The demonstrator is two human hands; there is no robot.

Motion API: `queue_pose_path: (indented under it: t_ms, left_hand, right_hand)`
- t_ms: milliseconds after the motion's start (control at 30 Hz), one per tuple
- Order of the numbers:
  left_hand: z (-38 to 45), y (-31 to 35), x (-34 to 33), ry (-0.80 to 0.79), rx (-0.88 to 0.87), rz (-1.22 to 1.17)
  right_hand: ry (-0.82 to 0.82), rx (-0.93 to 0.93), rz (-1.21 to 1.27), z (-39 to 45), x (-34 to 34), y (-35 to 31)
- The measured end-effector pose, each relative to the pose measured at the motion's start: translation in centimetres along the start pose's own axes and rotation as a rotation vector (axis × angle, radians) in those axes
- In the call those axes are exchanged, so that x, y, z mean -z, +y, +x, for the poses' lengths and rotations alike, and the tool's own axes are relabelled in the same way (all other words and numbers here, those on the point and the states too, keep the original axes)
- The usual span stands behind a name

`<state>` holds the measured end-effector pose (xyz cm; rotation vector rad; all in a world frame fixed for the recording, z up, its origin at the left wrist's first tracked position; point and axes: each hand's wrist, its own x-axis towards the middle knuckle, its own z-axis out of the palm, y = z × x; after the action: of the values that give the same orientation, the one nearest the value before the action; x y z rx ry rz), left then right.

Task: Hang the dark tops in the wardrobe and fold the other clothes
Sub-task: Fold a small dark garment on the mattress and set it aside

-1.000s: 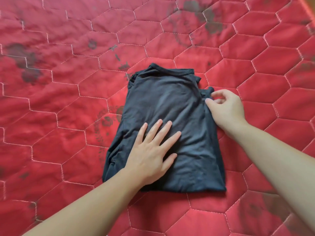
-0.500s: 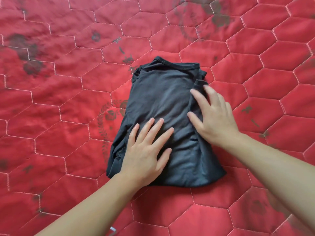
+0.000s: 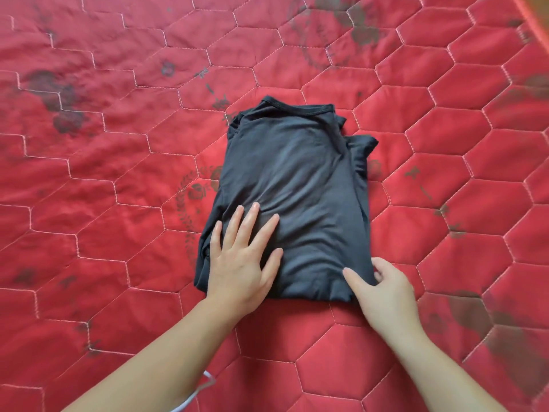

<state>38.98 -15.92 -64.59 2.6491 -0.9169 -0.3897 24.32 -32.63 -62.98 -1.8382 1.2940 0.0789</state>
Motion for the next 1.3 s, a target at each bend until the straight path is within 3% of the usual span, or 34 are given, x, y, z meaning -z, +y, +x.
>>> queue_pose_path:
  t_ms: [133,233,400,533,633,833,1000,1133,1300]
  left_hand:
    - [-1.8,-0.2,0.6,0.085,0.279,-0.181]
    - [-2.2,-0.2,1.6,0.119,0.553,-0.358]
    - [-1.8,-1.8,3.4,-0.023,0.806,-0.553]
    - [-2.7,-2.3,3.7,-0.196,0.748,-0.603]
    - [-3.8,-2.6,3.3,-0.222,0.714,-0.764]
    - [-5.9,-2.7,3.4,-0.352,0.9,-1.225]
    - [-5.5,-2.7,6.2,-0.201,0.901,-1.351]
    - [-3.8,-2.7,9.3,-0.064,0.739,-1.335]
    - [0.1,-1.7,11.1,-0.045,0.638,-1.409]
  right_hand:
    - [-0.094,-0.022,-0.064,0.1,0.9,0.5]
    - [-0.124,-0.049,0.045,-0.3,0.8,0.7]
    - [-0.032,-0.127,0.18,-0.1,0.4,1.0]
    - [-0.02,-0.179,0.221,-0.5,0.9,2.0]
    - [-0.055,-0.186,0.237,-1.3,1.5,2.9]
    - [-0.1,-0.132,0.339,-2.3,2.1,3.1]
    - [0.04,-0.008,0.397,-2.8,4.1,1.4]
    - [-0.094,0.013,0.502,-1.6,5.9,-1.7]
    - [-0.22,-0.113,0.626,1.9,7.1,-5.9]
